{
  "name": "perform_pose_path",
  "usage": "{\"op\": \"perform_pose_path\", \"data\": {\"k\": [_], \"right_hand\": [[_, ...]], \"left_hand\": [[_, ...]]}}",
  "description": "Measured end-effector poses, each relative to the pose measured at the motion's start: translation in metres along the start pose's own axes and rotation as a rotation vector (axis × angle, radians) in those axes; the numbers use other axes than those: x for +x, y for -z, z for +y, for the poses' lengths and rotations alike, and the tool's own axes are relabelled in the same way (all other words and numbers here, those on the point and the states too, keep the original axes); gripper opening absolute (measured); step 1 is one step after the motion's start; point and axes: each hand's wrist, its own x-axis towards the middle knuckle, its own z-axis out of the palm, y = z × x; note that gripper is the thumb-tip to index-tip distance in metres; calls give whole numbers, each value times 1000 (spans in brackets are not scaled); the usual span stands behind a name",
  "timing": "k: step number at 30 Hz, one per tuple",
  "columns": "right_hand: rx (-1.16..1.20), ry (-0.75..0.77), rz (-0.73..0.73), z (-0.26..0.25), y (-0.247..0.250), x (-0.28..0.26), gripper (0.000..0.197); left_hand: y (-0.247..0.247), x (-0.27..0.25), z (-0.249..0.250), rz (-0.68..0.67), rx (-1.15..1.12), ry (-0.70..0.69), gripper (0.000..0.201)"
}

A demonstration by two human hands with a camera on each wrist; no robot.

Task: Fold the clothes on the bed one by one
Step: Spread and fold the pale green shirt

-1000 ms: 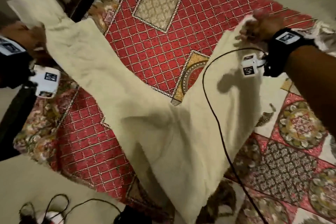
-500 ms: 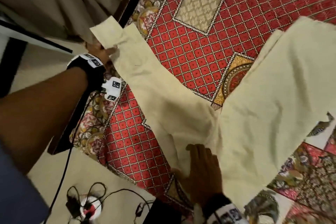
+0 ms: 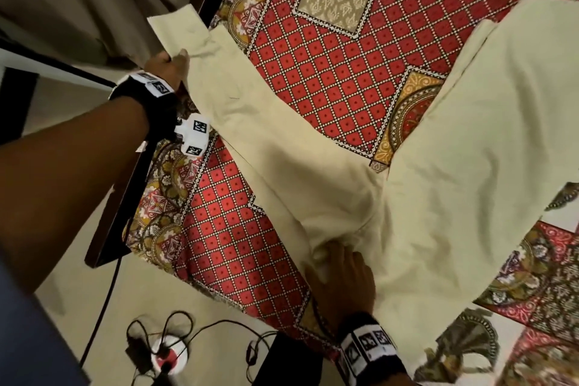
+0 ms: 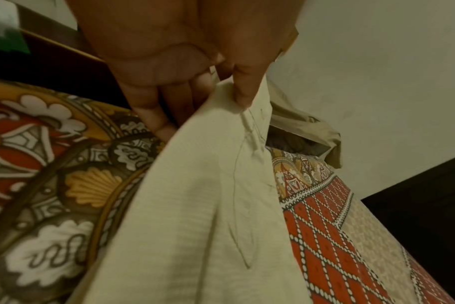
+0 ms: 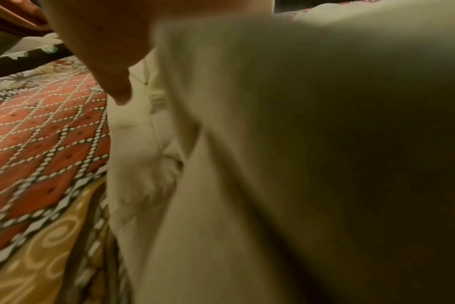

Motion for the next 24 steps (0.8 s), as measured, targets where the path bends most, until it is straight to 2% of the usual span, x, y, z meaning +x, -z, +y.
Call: {"op": "perform_pose_path", "data": {"k": [2,5,7,8,10,13,16,20,24], "right_hand": [[0,-27,16,-6,1,13,48],[36,13,92,-5,6,23,24],[20,99,156,-1,5,14,11],[1,166,185,1,5,6,11],[-27,290,210,3,9,-13,7],[-42,367,202,9,17,-41,16],[-55,417,200,18,20,-53,6],[-79,411,161,18,12,-45,8],[-113,402,21,22,-12,-34,34]], "left_hand": [[1,0,-2,-33,-125,32,39],[-2,4,-10,-156,-148,79,49],[-7,8,-14,-145,-193,134,64],[-10,11,-18,-127,-182,124,69],[-12,4,-13,-98,-97,72,68],[-9,7,-4,-25,-123,67,57],[-11,15,5,-46,-91,-11,46],[-19,13,8,-14,-121,-29,39],[-27,10,6,5,-103,-102,39]]}}
